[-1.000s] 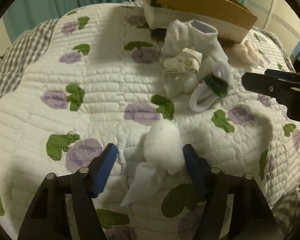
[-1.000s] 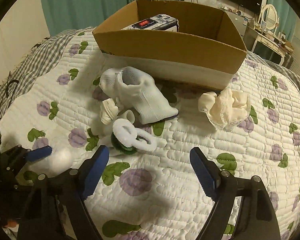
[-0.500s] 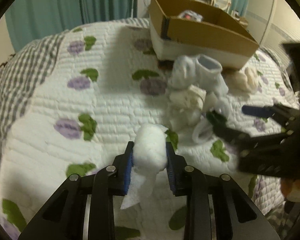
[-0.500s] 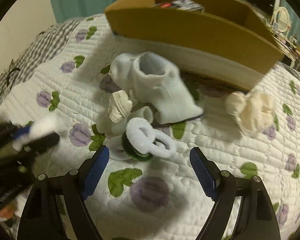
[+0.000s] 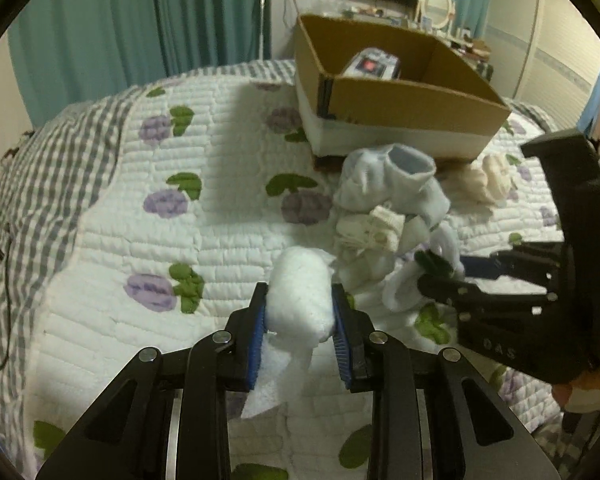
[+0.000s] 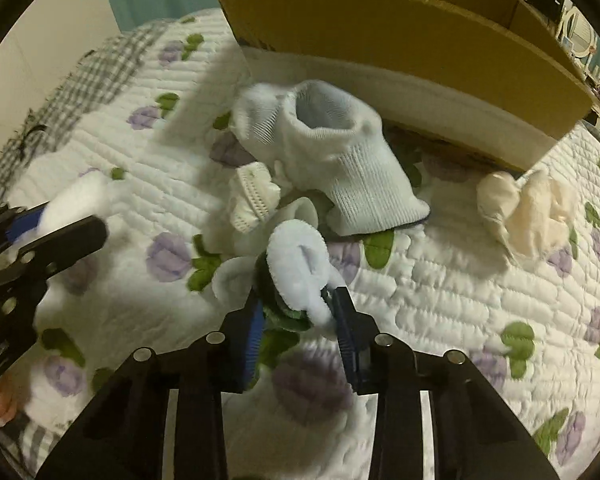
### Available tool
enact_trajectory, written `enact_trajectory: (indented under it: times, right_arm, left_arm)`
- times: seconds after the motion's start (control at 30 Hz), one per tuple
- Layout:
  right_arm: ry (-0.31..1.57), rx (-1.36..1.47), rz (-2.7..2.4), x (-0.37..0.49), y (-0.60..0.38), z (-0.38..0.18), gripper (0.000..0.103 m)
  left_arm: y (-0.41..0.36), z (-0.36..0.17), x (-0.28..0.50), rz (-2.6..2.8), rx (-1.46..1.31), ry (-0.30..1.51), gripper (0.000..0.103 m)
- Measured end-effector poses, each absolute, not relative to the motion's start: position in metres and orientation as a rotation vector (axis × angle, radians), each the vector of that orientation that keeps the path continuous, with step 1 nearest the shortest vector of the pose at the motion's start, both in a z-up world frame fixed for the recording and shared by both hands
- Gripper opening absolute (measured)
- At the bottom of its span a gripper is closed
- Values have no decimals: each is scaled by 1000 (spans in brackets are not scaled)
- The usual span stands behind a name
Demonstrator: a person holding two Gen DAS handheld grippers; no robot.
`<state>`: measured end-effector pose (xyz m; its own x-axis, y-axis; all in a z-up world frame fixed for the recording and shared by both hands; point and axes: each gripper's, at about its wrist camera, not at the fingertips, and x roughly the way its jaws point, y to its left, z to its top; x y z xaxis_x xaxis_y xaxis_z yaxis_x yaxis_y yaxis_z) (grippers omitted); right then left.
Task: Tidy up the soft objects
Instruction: 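Grasp the white tube sock with left tool while right grasps white ring item, then release the white sock and ring item into the box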
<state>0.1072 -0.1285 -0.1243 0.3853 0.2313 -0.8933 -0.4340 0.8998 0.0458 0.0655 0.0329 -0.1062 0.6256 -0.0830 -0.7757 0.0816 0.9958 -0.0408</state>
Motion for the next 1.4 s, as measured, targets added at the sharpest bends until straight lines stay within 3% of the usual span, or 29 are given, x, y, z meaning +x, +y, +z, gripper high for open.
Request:
enact_trajectory:
  times: [0.17,0.37,0.63,1.17,1.3,1.33,1.4]
  right_arm:
    - [1053,-179,421,93,-141,-96,32]
    - [908,-151,383,92,-173,-18,32]
    - [756,-147,331,145,-204,65,32]
    - [846,-156,314,273,-216,7,35]
    - [835,-153,310,287,-214,6,46]
    - [835,-154,306,289,-212,5,50]
    - [829,-150,301,290,-211,4,72]
  left_arm:
    - [24,-79,59,-123,-3,845,29]
    - [7,-28,73,-175,-5,754,29]
    - [-38,38,134,-235,27,619,29]
    - [-54,-11,248,-180,83,663,32]
    - [-51,-13,256,-163,90,664,37]
    - [-52,-13,257,-150,102,657,44]
    - [-52,-12,256,-132,119,637,52]
